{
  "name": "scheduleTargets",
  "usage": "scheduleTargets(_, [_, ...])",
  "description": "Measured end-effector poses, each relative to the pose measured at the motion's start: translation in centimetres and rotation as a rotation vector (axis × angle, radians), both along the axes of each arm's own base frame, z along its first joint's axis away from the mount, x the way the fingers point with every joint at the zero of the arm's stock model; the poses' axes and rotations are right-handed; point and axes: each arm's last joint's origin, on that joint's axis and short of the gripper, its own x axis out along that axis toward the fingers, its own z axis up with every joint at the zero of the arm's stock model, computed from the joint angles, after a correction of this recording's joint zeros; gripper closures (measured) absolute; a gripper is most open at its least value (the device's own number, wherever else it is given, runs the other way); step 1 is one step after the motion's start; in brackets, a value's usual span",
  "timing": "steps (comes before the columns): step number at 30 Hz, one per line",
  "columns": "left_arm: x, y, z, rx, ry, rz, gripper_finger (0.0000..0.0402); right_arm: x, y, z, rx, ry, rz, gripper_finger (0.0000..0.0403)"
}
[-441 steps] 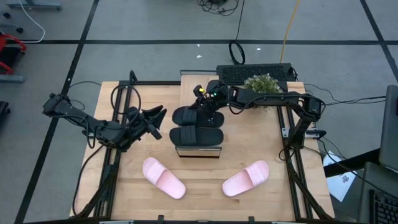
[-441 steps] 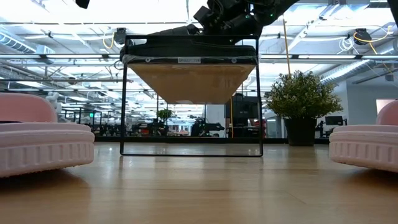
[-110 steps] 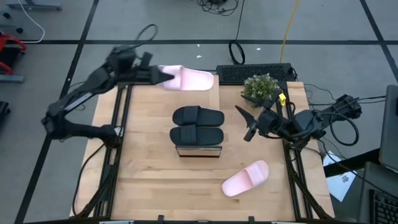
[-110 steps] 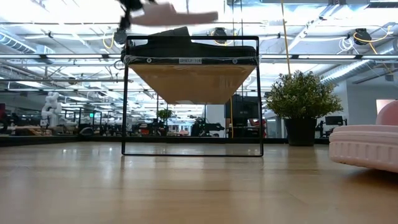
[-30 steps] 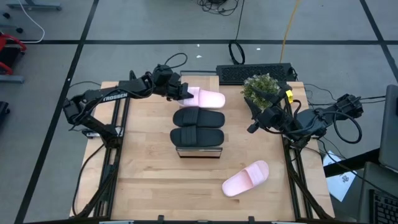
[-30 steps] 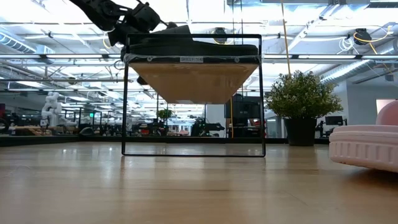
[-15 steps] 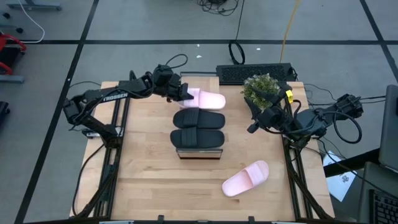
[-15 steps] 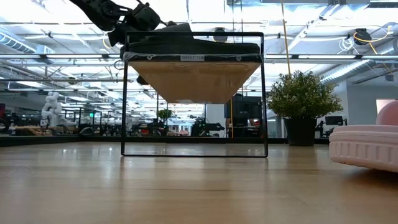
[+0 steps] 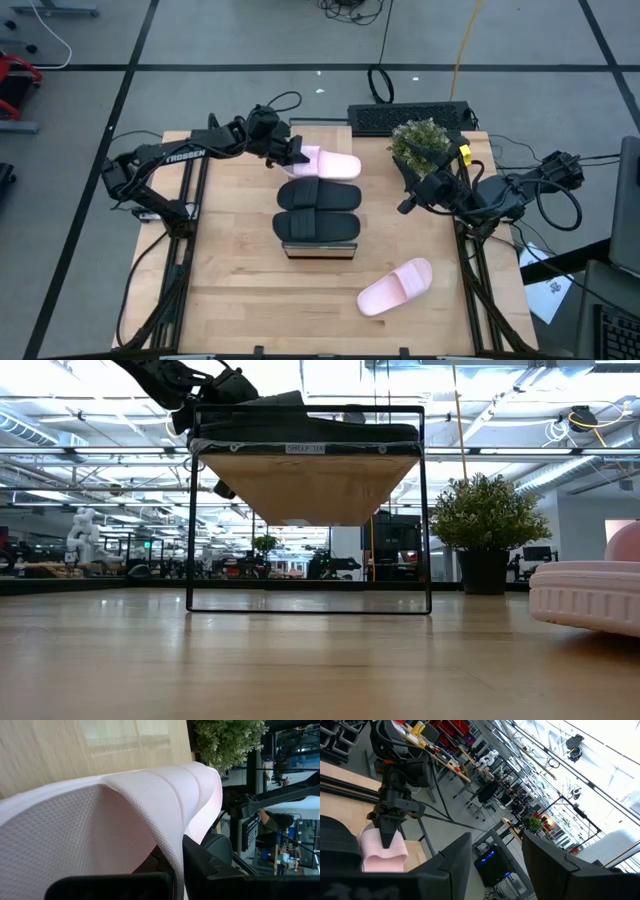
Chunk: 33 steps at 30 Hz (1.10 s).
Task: Pick and place slides into the shelf
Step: Put the left pink slide on the shelf
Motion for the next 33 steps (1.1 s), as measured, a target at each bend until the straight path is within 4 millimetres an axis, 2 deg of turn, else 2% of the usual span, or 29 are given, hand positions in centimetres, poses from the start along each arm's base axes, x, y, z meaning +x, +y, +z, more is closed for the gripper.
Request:
scheduleTargets(12, [-0.1,-0.1,-0.1,0.012,0.009,-0.029,0.0379,0.0,0.0,0.0,0.000,0.000,0.000,0.0239])
scheduleTargets(25, [-0.1,-0.1,-0.1,-0.002,0.007,-0.040,0.0283,0.0,0.0,0.0,0.000,0.000,0.000,0.0239])
scheduleTargets(33, [-1.1,-0.7,1.5,0.030,-0.027,-0.029,0.0259,0.0,0.0,0.0,-0.002,0.002,0.000,0.0239])
